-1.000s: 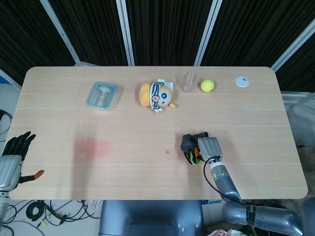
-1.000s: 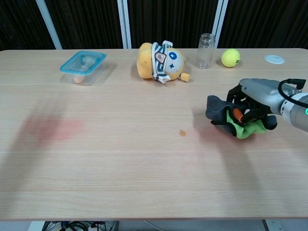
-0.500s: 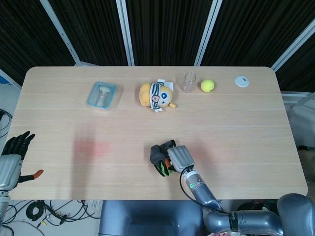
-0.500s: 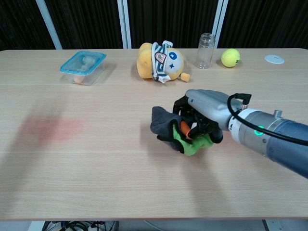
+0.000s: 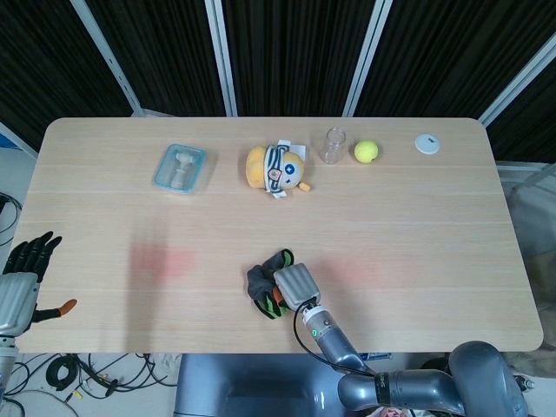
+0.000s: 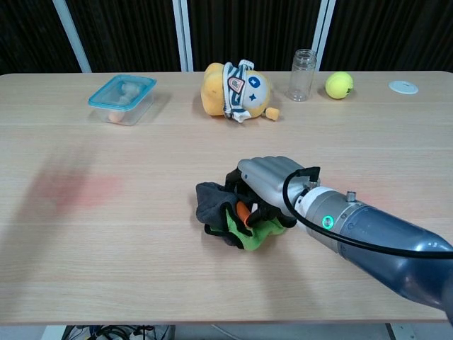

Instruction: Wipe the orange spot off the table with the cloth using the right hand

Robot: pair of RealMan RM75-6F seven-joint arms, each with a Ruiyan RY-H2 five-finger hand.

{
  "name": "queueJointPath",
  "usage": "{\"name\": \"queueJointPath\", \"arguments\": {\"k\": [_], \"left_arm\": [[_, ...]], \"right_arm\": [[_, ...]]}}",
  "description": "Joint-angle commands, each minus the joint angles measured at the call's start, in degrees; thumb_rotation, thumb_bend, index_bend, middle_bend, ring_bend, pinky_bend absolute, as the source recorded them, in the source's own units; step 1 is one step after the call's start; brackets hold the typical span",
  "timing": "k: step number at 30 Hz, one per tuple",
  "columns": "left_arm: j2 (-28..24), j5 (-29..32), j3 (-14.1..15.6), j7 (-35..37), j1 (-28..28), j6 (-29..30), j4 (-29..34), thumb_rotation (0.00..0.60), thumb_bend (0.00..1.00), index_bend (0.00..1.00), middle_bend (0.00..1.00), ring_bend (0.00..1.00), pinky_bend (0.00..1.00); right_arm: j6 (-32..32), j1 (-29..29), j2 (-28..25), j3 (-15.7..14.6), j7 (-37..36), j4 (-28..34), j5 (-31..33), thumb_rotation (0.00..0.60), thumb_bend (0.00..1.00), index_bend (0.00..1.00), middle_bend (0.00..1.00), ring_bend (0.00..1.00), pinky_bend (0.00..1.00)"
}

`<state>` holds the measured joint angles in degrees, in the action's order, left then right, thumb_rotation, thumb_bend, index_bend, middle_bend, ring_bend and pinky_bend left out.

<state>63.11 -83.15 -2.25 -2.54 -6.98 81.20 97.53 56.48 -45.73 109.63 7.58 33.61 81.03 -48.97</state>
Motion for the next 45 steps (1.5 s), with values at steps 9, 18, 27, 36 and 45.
{"name": "queueJointPath", "arguments": {"k": [9, 18, 27, 36, 45], "left_arm": [[0.11, 0.28, -0.16, -0.19, 0.02, 0.11, -0.09, 0.6, 0.02, 0.0, 0.0, 0.0, 0.0], [0.43, 0.76, -0.4, -0.8, 0.01, 0.23, -0.04, 0.6, 0.02, 0.0, 0.0, 0.0, 0.0], [0.75, 0.98, -0.5, -1.46, 0.01, 0.33, -0.06, 0.6, 0.02, 0.0, 0.0, 0.0, 0.0], [0.96, 1.0, -0.44, -2.03, -0.09, 0.18, 0.09, 0.6, 0.02, 0.0, 0.0, 0.0, 0.0], [0.73, 1.1, -0.46, -1.56, -0.03, 0.17, 0.15, 0.6, 0.02, 0.0, 0.0, 0.0, 0.0]], "right_arm": [[0.98, 2.05, -0.86, 0.17, 0.25, -5.15, 2.33, 0.6, 0.56, 0.64, 0.62, 0.69, 0.72], [3.34, 5.14, -6.68, 0.21, 0.33, -5.63, 3.94, 0.6, 0.56, 0.64, 0.62, 0.69, 0.72], [3.07, 7.64, -11.69, -0.15, 1.54, -6.44, 7.16, 0.6, 0.56, 0.64, 0.62, 0.69, 0.72], [1.53, 7.4, -9.93, -1.36, 0.55, -2.8, 3.35, 0.6, 0.56, 0.64, 0.62, 0.69, 0.72], [-0.53, 5.02, -3.72, -1.3, -0.57, -1.05, -1.74, 0.6, 0.56, 0.64, 0.62, 0.69, 0.72]]}}
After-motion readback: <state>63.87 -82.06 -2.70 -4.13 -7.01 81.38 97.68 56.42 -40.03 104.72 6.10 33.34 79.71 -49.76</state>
